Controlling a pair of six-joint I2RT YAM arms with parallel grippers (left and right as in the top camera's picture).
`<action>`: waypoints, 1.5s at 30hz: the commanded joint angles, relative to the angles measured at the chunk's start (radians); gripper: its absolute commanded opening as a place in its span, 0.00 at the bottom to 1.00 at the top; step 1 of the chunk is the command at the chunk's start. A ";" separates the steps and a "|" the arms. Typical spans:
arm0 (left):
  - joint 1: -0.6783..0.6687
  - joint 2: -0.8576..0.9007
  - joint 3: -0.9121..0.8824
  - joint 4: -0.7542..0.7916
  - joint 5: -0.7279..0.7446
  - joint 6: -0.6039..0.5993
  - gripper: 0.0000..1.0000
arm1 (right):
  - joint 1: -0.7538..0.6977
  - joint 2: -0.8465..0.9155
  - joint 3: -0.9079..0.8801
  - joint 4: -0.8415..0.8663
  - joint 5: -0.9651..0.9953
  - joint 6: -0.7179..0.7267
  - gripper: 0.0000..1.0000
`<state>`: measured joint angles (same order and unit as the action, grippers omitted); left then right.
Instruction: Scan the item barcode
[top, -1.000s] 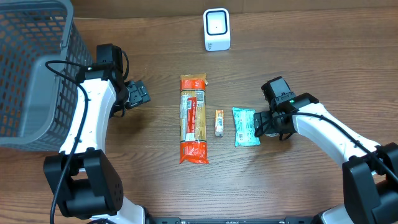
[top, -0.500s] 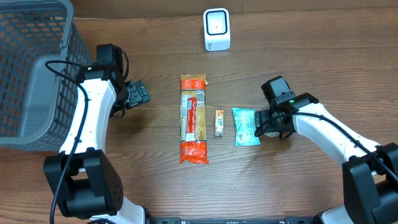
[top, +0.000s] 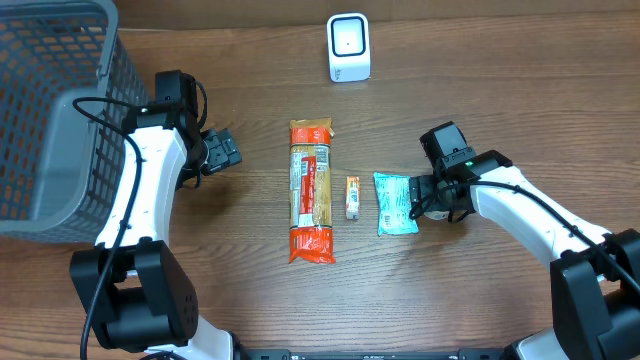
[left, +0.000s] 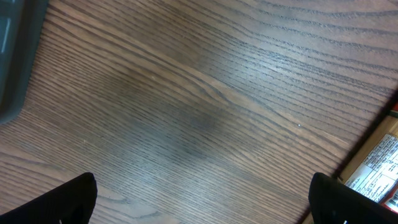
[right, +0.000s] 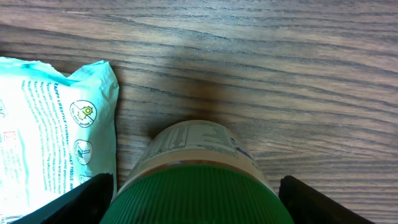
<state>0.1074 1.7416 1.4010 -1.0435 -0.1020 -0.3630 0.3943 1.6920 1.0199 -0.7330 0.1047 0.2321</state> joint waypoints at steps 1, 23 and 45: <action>0.003 -0.002 0.008 0.002 -0.009 0.012 1.00 | 0.003 0.005 -0.013 0.006 0.010 0.004 0.87; 0.003 -0.002 0.008 0.002 -0.009 0.012 1.00 | 0.003 0.005 -0.035 0.040 0.033 0.004 0.84; 0.003 -0.002 0.008 0.001 -0.009 0.012 1.00 | 0.003 0.005 -0.003 0.018 -0.002 0.089 0.72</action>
<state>0.1074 1.7416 1.4010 -1.0439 -0.1024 -0.3630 0.3943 1.6932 0.9863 -0.7280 0.1036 0.3542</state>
